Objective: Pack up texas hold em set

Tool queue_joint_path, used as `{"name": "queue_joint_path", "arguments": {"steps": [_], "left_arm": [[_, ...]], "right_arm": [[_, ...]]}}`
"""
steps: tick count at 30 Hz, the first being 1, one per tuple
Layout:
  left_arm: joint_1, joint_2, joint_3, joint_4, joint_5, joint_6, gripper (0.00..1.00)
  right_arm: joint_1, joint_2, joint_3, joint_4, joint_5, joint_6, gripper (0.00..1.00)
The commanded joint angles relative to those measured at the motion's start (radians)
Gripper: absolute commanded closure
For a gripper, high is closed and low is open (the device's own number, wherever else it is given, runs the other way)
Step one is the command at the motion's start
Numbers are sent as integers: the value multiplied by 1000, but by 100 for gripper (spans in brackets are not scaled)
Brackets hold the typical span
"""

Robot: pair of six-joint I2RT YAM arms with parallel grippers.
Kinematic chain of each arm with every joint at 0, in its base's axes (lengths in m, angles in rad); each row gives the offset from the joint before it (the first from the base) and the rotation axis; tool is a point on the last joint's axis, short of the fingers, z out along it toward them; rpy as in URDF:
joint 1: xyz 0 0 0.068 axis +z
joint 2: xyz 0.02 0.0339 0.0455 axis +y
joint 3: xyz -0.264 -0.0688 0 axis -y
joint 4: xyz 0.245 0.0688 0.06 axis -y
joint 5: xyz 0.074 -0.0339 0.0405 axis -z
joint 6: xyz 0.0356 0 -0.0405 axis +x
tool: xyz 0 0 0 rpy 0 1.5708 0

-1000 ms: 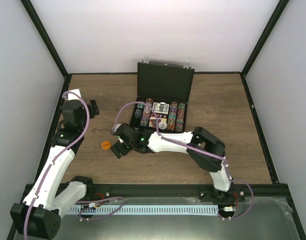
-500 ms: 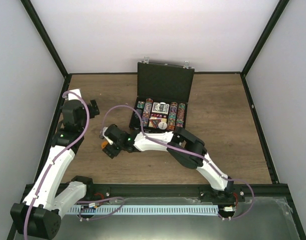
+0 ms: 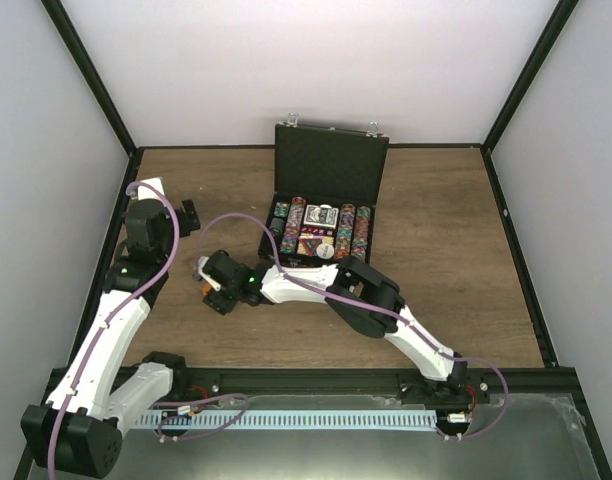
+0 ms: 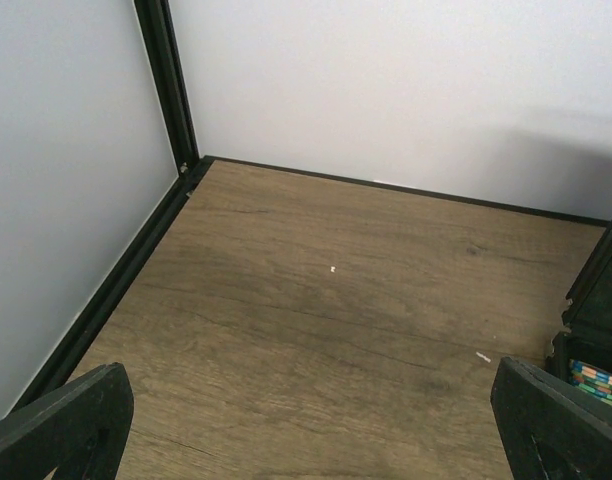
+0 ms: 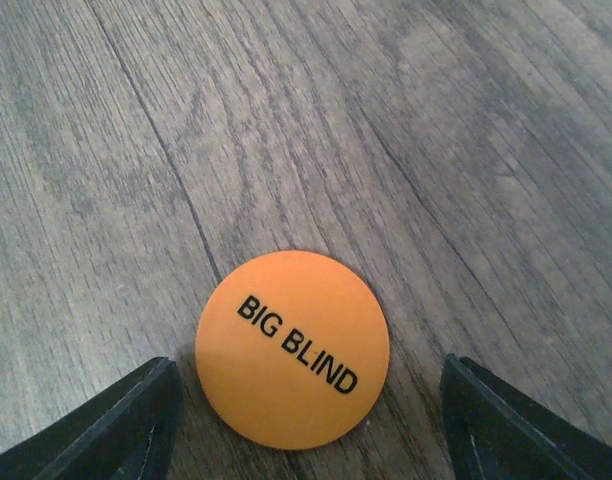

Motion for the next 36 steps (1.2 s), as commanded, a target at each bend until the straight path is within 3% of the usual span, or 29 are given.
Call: {"name": "queue_joint_path", "arguments": {"steps": [1,9,14,36], "left_arm": [[3,-7,6,7,10,-2,0],[2,-6,7,6,24,-2,0],[1,-8,7,6,24,-1,0],[-2,-9,5,5,32,1,0]], "right_arm": [[7,58,28,-54,38,-25,29],[7,87,64,-90,32,-4,45],[7,60,57,-89,44,13,50],[-34,-461,-345,-62,140,177,52]]}}
